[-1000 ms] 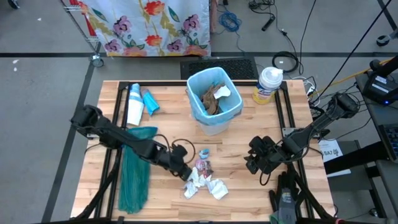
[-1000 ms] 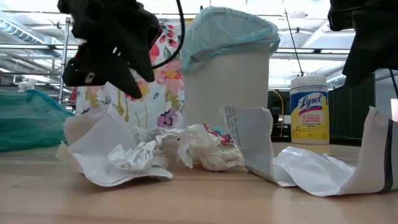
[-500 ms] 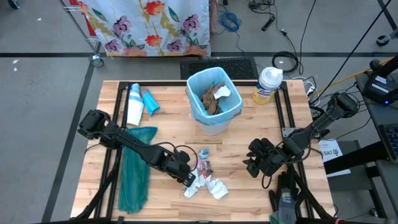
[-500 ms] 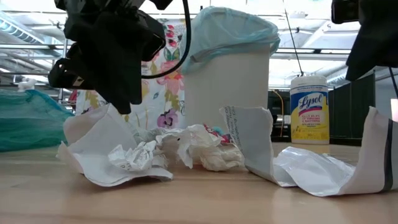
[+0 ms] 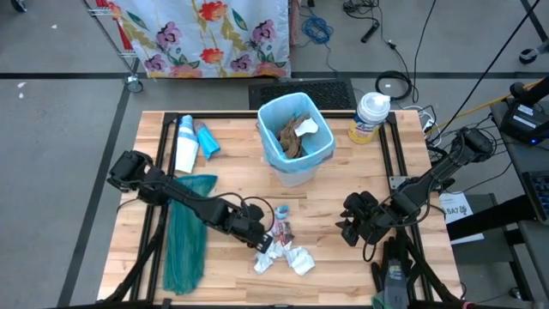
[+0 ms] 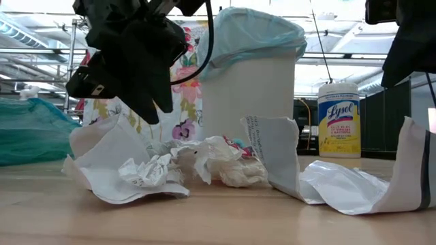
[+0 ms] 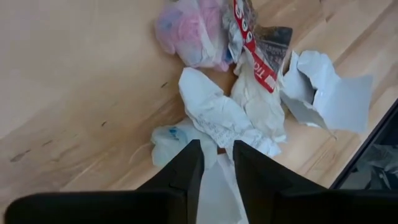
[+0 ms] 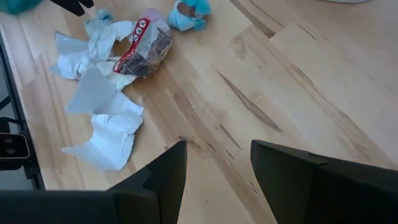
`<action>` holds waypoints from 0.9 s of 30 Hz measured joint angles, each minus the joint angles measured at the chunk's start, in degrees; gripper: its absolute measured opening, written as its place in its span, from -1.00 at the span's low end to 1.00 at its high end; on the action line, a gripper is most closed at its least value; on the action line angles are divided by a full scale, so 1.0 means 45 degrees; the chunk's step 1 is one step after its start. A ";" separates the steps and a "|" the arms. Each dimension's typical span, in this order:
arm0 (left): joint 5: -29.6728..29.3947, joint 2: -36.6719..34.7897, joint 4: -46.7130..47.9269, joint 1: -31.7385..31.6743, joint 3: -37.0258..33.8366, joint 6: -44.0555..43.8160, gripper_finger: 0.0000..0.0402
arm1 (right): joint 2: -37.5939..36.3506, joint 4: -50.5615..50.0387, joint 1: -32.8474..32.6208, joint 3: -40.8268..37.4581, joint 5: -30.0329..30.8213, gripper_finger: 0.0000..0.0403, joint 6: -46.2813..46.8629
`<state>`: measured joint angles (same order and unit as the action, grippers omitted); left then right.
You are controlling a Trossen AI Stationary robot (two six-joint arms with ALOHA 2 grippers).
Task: Place trash/remove bag and relplace
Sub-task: Put the blue plastic into the trash bin
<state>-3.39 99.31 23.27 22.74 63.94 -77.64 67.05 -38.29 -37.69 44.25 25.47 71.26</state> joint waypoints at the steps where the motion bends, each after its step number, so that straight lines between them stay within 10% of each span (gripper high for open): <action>1: 0.0018 0.0000 0.0000 -0.0035 0.0000 -0.0001 -0.47 | 0.0000 0.0011 0.0000 0.0000 0.0000 -0.15 0.0000; 11: 0.0082 0.0000 0.0000 -0.0152 0.0000 -0.0073 -0.02 | 0.0000 0.0090 0.0000 0.0000 -0.0005 -0.15 -0.0083; 27: 0.0054 -0.0005 0.0069 -0.0105 -0.0005 -0.1021 0.01 | 0.0000 0.0080 0.0000 0.0000 -0.0015 -0.15 -0.0131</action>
<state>-3.14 99.29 23.58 22.26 63.92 -82.24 67.05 -37.93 -37.69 44.25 25.41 70.67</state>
